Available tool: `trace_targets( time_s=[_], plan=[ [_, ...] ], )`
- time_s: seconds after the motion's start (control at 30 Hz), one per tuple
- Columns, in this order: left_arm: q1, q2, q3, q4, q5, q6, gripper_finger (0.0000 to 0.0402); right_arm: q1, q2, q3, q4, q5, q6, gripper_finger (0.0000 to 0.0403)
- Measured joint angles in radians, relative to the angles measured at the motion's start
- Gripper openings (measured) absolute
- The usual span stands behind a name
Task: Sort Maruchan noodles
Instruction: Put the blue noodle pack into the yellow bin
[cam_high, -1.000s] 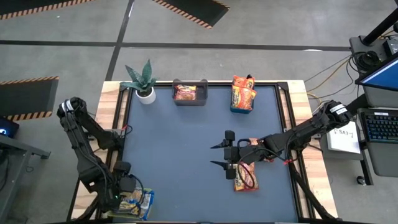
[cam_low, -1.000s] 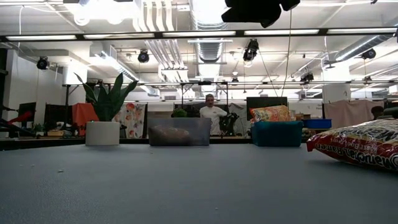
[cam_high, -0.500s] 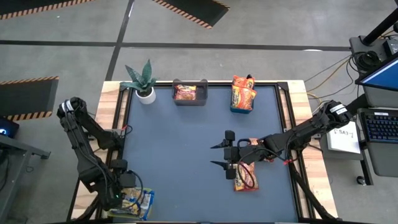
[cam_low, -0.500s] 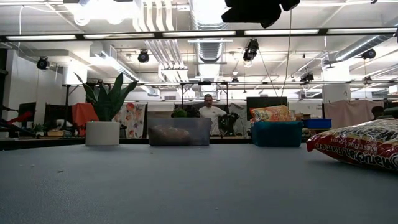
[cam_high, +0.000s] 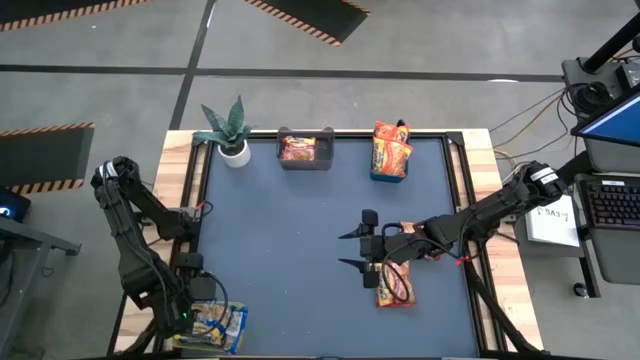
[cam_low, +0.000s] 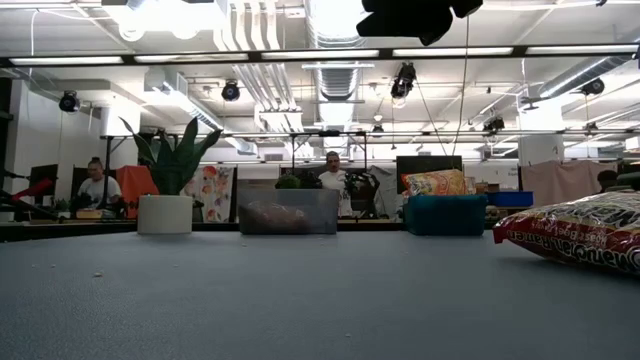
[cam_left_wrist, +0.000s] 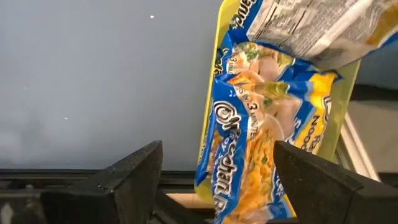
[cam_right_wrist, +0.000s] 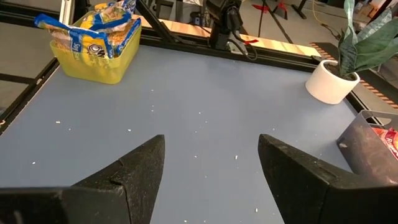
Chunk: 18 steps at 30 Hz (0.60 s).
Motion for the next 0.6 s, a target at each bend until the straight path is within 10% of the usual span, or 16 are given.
trace_targets(
  time_s=[0.27, 0.6],
  plan=[
    [-0.003, -0.001, 0.010, -0.096, -0.039, 0.095, 0.0253, 0.000, 0.000, 0.000, -0.004, 0.000, 0.002, 0.0247],
    [-0.012, -0.001, 0.076, -0.057, -0.041, 0.206, 0.0023, 0.000, 0.000, -0.001, -0.003, 0.001, 0.006, 0.0247]
  ],
)
